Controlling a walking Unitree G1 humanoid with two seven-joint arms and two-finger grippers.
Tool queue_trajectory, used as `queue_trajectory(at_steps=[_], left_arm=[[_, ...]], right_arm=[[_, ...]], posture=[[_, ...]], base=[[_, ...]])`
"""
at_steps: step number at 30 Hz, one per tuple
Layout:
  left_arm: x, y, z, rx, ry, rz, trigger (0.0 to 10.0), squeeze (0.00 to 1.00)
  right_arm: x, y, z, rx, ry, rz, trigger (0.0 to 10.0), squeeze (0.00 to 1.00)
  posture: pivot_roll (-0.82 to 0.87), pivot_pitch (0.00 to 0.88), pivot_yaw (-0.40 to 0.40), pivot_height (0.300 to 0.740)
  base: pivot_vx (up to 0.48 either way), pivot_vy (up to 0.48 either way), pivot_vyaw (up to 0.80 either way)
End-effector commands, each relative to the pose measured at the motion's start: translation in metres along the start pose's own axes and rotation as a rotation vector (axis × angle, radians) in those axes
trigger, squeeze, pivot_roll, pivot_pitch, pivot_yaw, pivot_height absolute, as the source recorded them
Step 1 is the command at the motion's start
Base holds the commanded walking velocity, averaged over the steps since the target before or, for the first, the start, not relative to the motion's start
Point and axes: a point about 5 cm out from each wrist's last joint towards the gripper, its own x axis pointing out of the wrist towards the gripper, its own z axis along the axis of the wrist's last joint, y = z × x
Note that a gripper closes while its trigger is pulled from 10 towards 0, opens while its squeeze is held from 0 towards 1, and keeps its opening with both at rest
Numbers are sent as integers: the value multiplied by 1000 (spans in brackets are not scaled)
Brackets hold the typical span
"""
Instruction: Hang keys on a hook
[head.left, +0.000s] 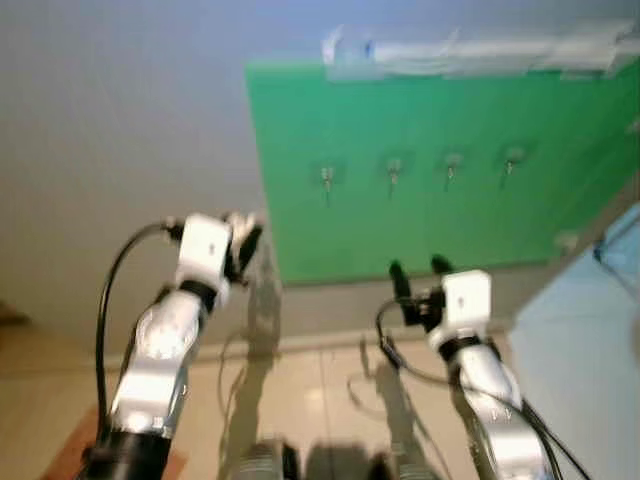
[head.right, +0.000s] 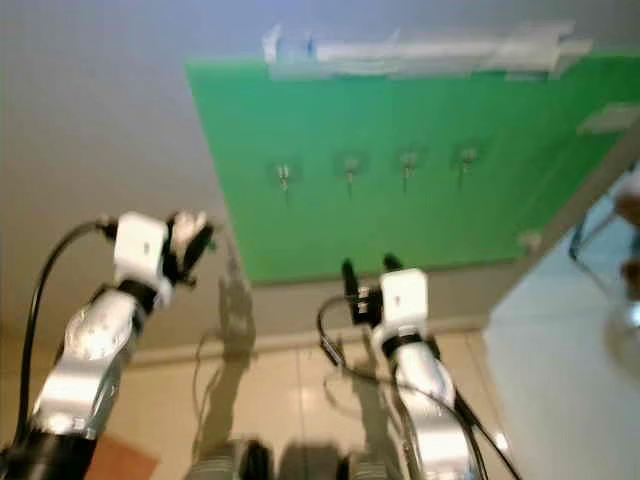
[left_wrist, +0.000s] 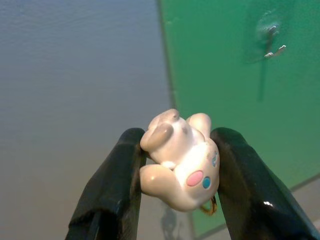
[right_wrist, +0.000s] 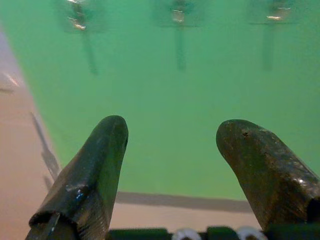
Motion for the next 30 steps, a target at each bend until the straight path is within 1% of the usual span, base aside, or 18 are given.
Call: queue_trajectory(at_steps=[1, 3, 10, 15, 30], left_arm=[[3, -7, 4, 24, -14, -20, 0, 0], [4, -6, 4, 14, -12, -16, 0, 0], [4, -4, 3, 28, -12, -21, 0, 0], [4, -7, 3, 35, -12, -29, 0, 0], [1, -11, 2, 38, -18, -49, 0, 0]], right_arm=[[-6, -9, -3, -16, 19, -24, 10000, 0], [-6, -9, -3, -16, 19, -25, 10000, 0], [-7, -9, -4, -16, 22, -29, 10000, 0], [-8, -8, -4, -18, 26, -28, 10000, 0], [-10, -9, -5, -16, 35, -26, 10000, 0]], posture=[[-150, 139, 39, 740], [-153, 141, 42, 740], [-158, 145, 43, 740], [-161, 150, 42, 740], [-161, 155, 37, 740]], base=[[0, -458, 0], [0, -442, 0], [261, -399, 0], [267, -395, 0], [0, -430, 0]])
